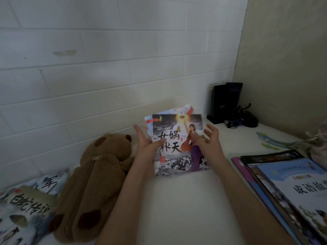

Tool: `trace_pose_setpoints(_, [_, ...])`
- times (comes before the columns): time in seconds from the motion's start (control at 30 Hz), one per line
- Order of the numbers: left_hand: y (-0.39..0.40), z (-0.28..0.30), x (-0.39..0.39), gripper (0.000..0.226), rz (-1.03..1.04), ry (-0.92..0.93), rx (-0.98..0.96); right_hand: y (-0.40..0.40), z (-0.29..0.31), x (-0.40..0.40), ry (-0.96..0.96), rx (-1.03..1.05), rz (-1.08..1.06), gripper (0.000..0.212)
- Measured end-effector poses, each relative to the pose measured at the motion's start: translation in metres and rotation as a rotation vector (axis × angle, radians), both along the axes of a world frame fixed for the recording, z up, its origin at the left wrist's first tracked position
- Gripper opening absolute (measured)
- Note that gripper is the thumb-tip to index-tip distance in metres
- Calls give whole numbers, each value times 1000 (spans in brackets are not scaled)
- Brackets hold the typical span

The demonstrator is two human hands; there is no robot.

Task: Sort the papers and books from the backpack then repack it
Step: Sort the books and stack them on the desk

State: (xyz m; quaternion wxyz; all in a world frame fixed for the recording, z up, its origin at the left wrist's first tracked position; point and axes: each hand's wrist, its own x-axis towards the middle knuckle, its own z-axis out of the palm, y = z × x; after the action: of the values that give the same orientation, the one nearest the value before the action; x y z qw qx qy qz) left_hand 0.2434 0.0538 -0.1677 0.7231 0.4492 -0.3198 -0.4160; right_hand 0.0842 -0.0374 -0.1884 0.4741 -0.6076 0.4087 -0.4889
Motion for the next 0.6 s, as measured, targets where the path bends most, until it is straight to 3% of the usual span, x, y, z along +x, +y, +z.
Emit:
trace_pose_setpoints(0.03, [2,6,-2,86,-38,-27,-23,1,8,-4,-69,31,36,61])
trace_pose_setpoints(0.13, [9,24,-15,33,3,-293,-3,4,33,-12,-287,-43,114,39])
trace_pose_setpoints(0.2, [9,28,-20,31,29,-409,-24,3,41,-16,-378,-92,187,37])
trace_pose_setpoints(0.3, [9,16,-18,29,26,-466,37,4,30,-21,-199,-22,241,56])
trace_pose_setpoints(0.37, [10,-3,-14,25,-11,-533,146,4,12,-23,-89,8,256,40])
trace_pose_setpoints(0.43, [13,-15,-16,26,-41,-544,177,5,3,-20,-92,20,225,14])
trace_pose_setpoints(0.47, [13,-17,-17,25,-30,-523,179,7,4,-17,-86,-11,178,11])
trace_pose_setpoints(0.5, [13,-19,-19,23,-9,-490,169,10,8,-14,-54,-59,107,17])
trace_pose_setpoints(0.6, [16,-21,-24,34,89,-459,151,26,22,5,210,-302,-242,64])
